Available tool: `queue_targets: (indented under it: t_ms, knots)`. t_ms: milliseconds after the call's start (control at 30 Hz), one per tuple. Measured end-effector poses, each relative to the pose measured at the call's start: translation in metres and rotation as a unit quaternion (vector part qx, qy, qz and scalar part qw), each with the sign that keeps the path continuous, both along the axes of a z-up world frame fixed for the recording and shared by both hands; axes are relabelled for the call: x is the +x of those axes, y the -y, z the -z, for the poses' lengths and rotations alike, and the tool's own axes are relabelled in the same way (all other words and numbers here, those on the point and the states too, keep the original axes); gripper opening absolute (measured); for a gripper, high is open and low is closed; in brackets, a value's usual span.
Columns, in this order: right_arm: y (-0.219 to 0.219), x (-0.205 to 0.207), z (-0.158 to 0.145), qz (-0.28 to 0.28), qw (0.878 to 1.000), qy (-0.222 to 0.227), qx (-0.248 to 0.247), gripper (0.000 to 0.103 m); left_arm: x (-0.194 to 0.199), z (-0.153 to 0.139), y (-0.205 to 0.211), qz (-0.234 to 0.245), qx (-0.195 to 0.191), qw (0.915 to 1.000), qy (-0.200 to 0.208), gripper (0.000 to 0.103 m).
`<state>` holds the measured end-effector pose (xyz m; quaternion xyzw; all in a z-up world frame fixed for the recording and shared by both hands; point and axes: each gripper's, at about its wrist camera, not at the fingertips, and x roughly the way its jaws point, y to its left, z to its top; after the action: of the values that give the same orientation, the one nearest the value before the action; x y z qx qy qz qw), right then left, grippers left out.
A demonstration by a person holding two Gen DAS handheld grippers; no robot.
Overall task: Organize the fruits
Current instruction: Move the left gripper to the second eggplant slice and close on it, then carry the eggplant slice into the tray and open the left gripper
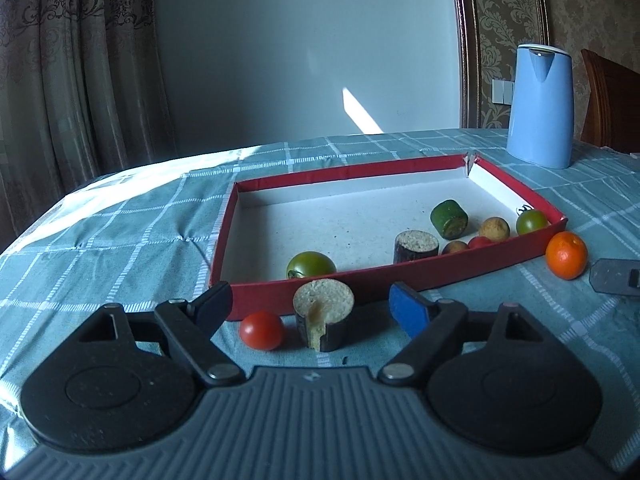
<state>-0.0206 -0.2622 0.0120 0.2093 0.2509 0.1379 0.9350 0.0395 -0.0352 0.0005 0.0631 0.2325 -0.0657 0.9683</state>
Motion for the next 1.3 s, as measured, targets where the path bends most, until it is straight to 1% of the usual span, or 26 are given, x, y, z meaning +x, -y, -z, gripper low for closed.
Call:
queue_targets:
  t_ms: [33,100,133,300,433,567,667,733,767,800,900,967,1033,1067,1167,1267,1300]
  knots:
    - [0.0,0.0,0.0,-0.001,1.0,0.002,0.001,0.079,0.002,0.001,0.0,0.002,-0.002,1.0,-0.006,0.079]
    - [0.001,0.0,0.0,-0.002,1.0,0.003,0.005,0.079,0.005,0.002,-0.002,0.002,-0.008,0.9998,-0.016,0.065]
    - [0.001,0.0,0.0,-0.002,1.0,0.002,0.006,0.079,0.007,0.003,-0.003,0.004,-0.012,0.9997,-0.022,0.063]
    - [0.001,0.0,0.0,-0.005,1.0,0.004,0.007,0.079,0.007,0.004,-0.001,0.004,-0.006,0.9998,-0.019,0.063]
    - [0.001,0.001,0.0,-0.006,1.0,0.001,0.008,0.079,0.003,0.002,0.0,0.012,-0.007,0.9998,-0.013,0.063]
    - [0.001,0.001,0.0,-0.006,1.0,0.0,0.009,0.079,-0.004,0.0,0.005,0.029,-0.003,0.9996,0.002,0.064]
    - [0.0,0.001,0.001,-0.006,1.0,-0.001,0.008,0.079,0.001,0.003,0.009,0.033,0.006,0.9993,-0.014,0.064]
    - [0.0,0.001,0.001,-0.006,1.0,-0.002,0.008,0.079,0.006,0.005,0.009,0.035,0.004,0.9989,-0.029,0.063]
    - [0.0,0.001,0.001,-0.006,1.0,-0.002,0.008,0.079,0.006,0.005,0.009,0.036,0.004,0.999,-0.028,0.062]
    - [0.0,0.001,0.001,-0.005,1.0,-0.003,0.008,0.079,0.006,0.005,0.01,0.037,0.006,0.9989,-0.027,0.055]
    - [0.0,0.002,0.002,-0.004,1.0,-0.006,0.008,0.079,0.006,0.006,0.01,0.03,0.009,0.9992,-0.026,0.045]
    - [0.001,0.003,0.002,-0.003,1.0,-0.008,0.009,0.079,0.006,0.006,0.008,0.029,0.003,0.9992,-0.028,0.043]
    - [0.001,0.003,0.002,-0.001,1.0,-0.009,0.008,0.079,0.006,0.006,0.007,0.024,0.001,0.9994,-0.026,0.037]
    - [0.001,0.003,0.002,0.001,1.0,-0.009,0.009,0.079,0.006,0.006,0.006,0.021,0.0,0.9995,-0.025,0.03]
    - [0.002,0.003,0.002,0.004,1.0,-0.012,0.01,0.079,0.007,0.005,0.002,0.018,-0.013,0.9994,-0.026,0.03]
    - [0.002,0.003,0.003,0.006,1.0,-0.013,0.011,0.079,0.004,0.004,0.002,0.017,-0.01,0.9996,-0.019,0.03]
    - [0.002,0.003,0.003,0.007,1.0,-0.013,0.012,0.079,0.002,0.002,0.003,0.015,-0.009,0.9998,-0.011,0.03]
